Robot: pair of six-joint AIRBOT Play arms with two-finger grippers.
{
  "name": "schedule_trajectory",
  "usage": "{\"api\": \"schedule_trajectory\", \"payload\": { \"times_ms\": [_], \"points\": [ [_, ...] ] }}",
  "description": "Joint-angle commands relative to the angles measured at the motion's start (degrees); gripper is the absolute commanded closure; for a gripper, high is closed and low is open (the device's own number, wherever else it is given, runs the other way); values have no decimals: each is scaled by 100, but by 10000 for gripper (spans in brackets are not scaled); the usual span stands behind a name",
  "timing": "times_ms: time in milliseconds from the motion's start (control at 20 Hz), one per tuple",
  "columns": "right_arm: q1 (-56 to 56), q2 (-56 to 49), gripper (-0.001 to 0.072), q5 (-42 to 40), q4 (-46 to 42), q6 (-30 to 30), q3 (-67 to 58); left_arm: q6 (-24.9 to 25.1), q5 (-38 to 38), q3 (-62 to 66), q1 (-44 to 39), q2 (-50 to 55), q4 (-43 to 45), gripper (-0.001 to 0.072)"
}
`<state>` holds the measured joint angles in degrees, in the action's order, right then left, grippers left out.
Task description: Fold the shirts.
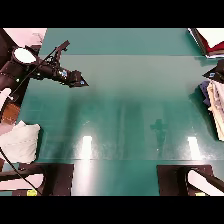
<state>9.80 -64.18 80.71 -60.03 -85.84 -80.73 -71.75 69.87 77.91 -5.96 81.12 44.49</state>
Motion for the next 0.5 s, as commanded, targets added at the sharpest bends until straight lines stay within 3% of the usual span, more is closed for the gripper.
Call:
{"api": "schedule_trajectory", "payload": {
  "times_ms": [0,450],
  "points": [
    [-28,-13,696,11,7,2,0,0,-2,2,0,0,2,677],
    [-28,-13,696,107,7,2,0,-2,-11,4,0,0,0,678]
  ]
}}
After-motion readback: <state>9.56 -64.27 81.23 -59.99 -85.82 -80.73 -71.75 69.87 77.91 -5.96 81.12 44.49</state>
